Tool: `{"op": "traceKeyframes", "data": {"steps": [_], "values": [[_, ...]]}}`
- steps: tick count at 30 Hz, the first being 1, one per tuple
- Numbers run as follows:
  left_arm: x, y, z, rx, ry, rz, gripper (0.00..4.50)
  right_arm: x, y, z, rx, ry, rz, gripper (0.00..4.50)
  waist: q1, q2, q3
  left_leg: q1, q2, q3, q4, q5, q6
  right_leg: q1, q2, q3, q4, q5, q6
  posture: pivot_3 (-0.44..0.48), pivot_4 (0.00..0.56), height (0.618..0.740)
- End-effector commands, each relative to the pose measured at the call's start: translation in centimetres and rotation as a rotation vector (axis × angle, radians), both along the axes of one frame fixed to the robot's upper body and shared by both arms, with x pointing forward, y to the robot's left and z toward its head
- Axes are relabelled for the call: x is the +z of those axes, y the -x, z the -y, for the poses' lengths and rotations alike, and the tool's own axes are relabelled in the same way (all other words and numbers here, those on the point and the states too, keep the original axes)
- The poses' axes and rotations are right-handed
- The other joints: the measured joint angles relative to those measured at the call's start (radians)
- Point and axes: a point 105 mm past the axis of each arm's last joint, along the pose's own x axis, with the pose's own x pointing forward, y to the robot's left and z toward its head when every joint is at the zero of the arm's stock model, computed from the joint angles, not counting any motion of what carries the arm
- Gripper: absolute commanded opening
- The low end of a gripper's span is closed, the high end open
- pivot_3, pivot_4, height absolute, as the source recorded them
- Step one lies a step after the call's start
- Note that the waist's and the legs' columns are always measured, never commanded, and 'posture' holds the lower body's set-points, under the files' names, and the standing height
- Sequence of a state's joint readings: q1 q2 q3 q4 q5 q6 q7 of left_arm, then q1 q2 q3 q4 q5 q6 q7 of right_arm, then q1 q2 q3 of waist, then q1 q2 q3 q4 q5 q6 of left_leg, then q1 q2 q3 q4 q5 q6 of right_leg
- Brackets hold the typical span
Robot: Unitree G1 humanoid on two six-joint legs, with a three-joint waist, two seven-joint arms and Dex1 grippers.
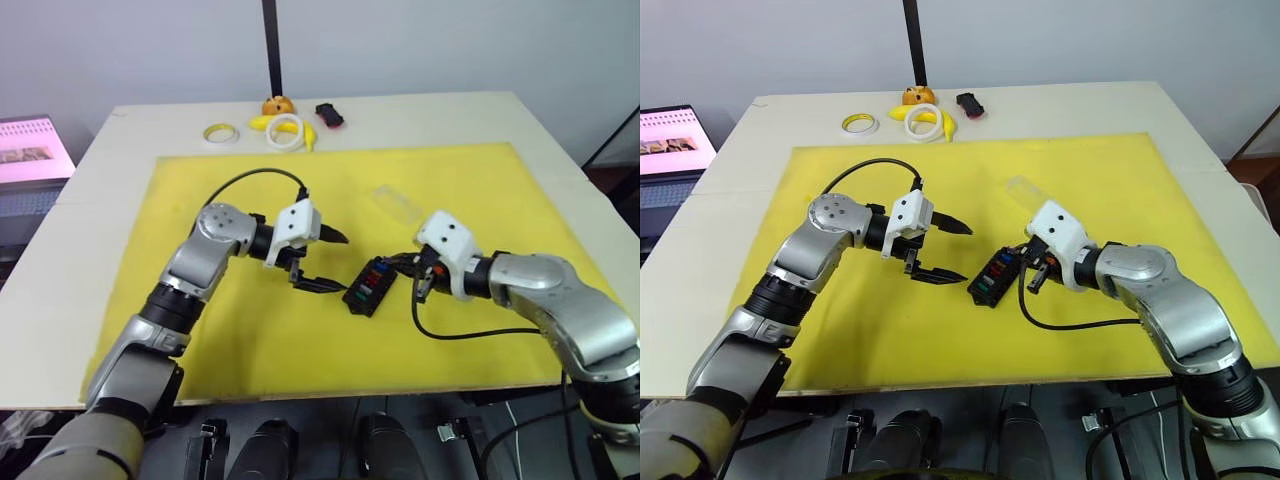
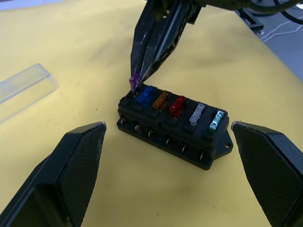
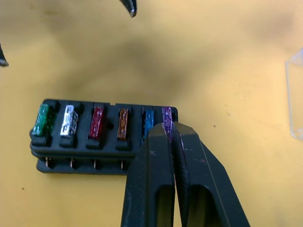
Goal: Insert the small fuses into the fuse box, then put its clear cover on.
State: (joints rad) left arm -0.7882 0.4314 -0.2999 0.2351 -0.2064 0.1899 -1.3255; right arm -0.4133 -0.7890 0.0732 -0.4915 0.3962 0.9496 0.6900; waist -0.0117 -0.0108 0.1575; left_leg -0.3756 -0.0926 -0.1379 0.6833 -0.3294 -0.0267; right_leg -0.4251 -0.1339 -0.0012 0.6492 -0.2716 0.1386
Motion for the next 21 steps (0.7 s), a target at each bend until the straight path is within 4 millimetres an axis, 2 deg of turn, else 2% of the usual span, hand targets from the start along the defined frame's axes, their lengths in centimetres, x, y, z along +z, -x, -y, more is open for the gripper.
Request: {"op": "traceKeyframes", "data": {"steps": [1, 13, 21], "values": [[0.95, 0.00, -0.09, -0.004, 0.021, 0.032, 4.50, 1.23, -0.13, -0.21, 0.010, -0.029, 0.020, 0.02, 0.000, 0.000, 0.000, 0.000, 0.000, 0.000, 0.000, 0.000, 0.000, 0.000, 0.000, 0.000, 0.000, 0.000, 0.000, 0.000, 0.150, 0.740], [0.95, 0.01, -0.19, 0.003, 0.021, 0.033, 4.50, 0.72, -0.93, -0.09, -0.009, -0.023, 0.001, 0.02, 0.000, 0.000, 0.000, 0.000, 0.000, 0.000, 0.000, 0.000, 0.000, 0.000, 0.000, 0.000, 0.000, 0.000, 0.000, 0.000, 0.150, 0.740], [0.88, 0.05, -0.22, 0.005, 0.023, 0.033, 4.50, 1.45, -0.65, -0.62, 0.002, -0.050, -0.002, 0.02, 0.000, 0.000, 0.000, 0.000, 0.000, 0.000, 0.000, 0.000, 0.000, 0.000, 0.000, 0.000, 0.000, 0.000, 0.000, 0.000, 0.150, 0.740]]}}
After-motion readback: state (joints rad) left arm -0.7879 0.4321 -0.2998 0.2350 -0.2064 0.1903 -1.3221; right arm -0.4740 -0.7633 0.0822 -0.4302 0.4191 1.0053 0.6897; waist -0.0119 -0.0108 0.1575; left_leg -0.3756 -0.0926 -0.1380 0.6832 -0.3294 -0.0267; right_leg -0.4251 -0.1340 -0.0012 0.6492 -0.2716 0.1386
